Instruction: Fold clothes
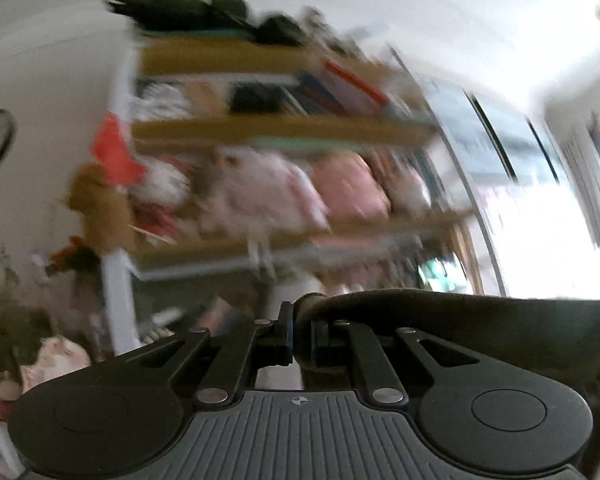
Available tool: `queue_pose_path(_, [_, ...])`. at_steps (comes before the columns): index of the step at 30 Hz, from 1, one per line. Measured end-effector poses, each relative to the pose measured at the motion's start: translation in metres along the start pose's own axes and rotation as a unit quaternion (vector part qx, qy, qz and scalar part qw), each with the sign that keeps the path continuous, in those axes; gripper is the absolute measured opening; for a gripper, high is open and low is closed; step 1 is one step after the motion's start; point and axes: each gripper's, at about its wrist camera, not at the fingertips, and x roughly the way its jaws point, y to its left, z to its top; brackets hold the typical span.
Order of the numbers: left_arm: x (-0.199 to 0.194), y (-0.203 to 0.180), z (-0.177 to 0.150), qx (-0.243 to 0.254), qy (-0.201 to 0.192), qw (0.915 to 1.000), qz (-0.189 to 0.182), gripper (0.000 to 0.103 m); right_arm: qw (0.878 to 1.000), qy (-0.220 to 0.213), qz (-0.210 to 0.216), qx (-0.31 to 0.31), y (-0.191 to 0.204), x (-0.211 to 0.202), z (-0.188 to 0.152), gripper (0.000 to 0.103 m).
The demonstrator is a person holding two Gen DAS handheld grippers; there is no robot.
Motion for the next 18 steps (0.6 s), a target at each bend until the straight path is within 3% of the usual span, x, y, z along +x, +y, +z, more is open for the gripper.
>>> queue_pose_path(4, [0.036,0.013,0.002,-0.037,0.015,0.9964,-0.074,0.009,1.000,0.017,-0.022,-0.008,0.023,-0.002,0.028,0.007])
queue_pose_path(8, [0.107,-0.021,-0.034,-0.043,0.083,0.9817,-0.166,0.009,0.988,0.120,-0.085,-0.051,0.012,0.023,-0.001,0.006])
queue_pose_path(10, [0.140,-0.048,-0.041,-0.059,0.094,0.9750,-0.193,0.009,0.977,0.140,-0.137,-0.085,-0.002,0.033,-0.012,0.005])
queue_pose_path(13, [0.168,-0.067,-0.015,-0.098,0.051,0.9701,-0.216,0.009,0.956,0.126,-0.228,-0.138,-0.021,0.040,-0.001,0.005])
queue_pose_path(16, [0.167,-0.055,0.035,-0.141,-0.045,0.9616,-0.231,0.009,0.935,0.050,-0.294,-0.193,-0.020,0.020,0.056,0.005])
queue_pose_path(18, [0.158,-0.038,0.050,-0.155,-0.086,0.9530,-0.246,0.009,0.929,0.002,-0.304,-0.209,-0.010,-0.002,0.090,0.005])
